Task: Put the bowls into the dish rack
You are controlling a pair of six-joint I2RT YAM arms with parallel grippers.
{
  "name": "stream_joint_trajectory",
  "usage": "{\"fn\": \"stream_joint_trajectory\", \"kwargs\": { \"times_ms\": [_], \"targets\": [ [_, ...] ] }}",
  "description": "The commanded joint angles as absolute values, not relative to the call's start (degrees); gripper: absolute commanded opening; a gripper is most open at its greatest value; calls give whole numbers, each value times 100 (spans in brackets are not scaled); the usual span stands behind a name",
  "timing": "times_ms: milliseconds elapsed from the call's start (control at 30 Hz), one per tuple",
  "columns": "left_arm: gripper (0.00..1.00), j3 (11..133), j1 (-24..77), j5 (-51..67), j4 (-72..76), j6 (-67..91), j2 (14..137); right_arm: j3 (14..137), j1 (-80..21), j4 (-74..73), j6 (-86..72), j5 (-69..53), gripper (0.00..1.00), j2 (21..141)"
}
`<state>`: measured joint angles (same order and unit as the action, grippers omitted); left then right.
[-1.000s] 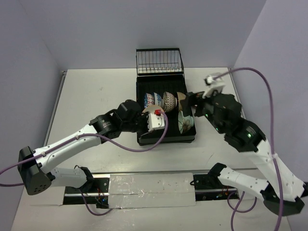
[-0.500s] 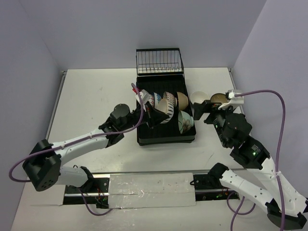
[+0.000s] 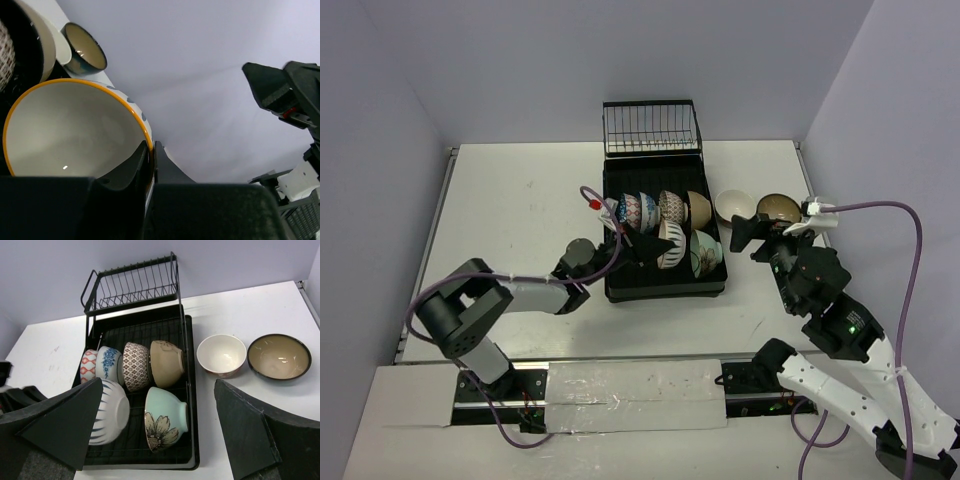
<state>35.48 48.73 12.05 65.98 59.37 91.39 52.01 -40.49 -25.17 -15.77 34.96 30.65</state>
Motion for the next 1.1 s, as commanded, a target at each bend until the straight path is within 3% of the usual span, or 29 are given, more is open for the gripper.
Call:
{"fn": "stream_joint_trajectory", "kwargs": {
  "times_ms": [0,1067],
  "targets": [
    [0,3569,4878,1046,8603,6538,9377,5186,-4017,-2206,-1573,3683,100,2997],
    [0,3990,5115,932,10476,6653,10801,5142,-4025,-2197,-1441,3586,100,3015]
  ]
}}
